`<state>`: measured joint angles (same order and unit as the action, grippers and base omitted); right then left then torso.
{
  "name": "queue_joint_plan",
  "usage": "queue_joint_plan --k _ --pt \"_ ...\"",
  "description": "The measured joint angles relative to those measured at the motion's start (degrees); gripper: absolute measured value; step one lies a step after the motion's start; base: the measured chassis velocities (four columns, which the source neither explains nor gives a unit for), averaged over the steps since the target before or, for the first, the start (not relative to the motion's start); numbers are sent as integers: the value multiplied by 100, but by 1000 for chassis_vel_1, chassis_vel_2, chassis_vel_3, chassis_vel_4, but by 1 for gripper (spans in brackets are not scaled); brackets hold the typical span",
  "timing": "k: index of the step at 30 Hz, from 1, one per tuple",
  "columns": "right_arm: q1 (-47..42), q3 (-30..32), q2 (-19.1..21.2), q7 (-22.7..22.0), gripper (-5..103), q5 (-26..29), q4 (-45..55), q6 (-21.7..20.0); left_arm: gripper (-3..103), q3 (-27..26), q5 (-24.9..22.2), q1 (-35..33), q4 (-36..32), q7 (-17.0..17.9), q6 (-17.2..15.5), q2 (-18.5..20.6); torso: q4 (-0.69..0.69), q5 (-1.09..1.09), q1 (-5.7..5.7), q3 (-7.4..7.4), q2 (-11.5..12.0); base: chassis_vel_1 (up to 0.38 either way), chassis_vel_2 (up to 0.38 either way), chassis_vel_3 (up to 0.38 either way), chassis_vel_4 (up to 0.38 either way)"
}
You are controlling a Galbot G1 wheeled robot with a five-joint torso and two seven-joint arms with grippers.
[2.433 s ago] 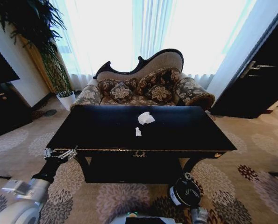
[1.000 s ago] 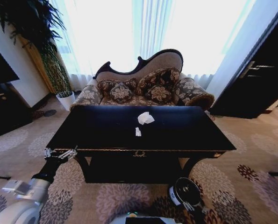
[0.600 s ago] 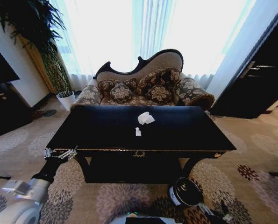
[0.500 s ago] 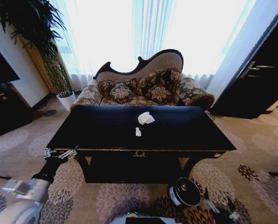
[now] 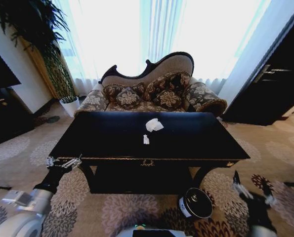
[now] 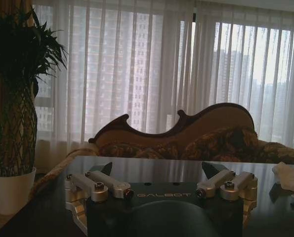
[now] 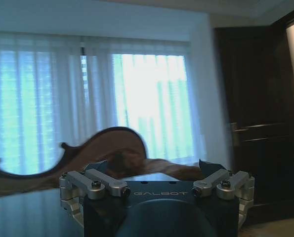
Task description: Move to the front of the table and place the trash on the table into the trash bin.
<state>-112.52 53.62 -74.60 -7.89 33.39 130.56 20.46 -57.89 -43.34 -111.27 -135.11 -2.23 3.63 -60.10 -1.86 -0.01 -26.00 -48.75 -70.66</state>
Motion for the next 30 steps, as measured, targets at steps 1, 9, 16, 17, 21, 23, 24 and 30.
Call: queue_joint_plan --k 1,9,16,17,21,23,24,30 --pt "183 -59 166 -53 100 23 135 -309 100 0 0 0 0 0 0 0 0 1 0 0 0 0 0 0 0" --pt "1030 -495 1765 -396 100 402 558 -1777 100 0 0 0 -1 -1 0 0 3 1 -1 0 1 0 0 0 0" --pt "2053 -640 3267 -1164 100 1683 663 -3087 100 0 0 0 0 -1 0 -1 -1 1 0 0 1 0 0 0 0" --pt "2303 -780 3568 -1270 100 1878 583 -3204 100 0 0 0 0 -1 0 -1 1 1 0 0 0 0 0 0 0" --pt "3126 -1392 4466 -1548 100 2508 186 -3416 100 0 0 0 0 0 0 -1 3 2 -1 -1 1 0 0 0 0" --pt "3643 -1925 4900 -1613 100 2805 -99 -3457 100 0 0 0 0 -1 0 0 0 1 -2 -1 2 0 0 0 0" --pt "3643 -1925 4900 -1613 100 2805 -99 -3457 100 0 0 0 0 -1 0 0 0 1 -2 -1 2 0 0 0 0" --pt "6313 -4577 5351 -1917 100 3647 -828 -3615 100 0 0 0 0 -1 0 0 -1 1 -1 0 1 0 0 0 0"
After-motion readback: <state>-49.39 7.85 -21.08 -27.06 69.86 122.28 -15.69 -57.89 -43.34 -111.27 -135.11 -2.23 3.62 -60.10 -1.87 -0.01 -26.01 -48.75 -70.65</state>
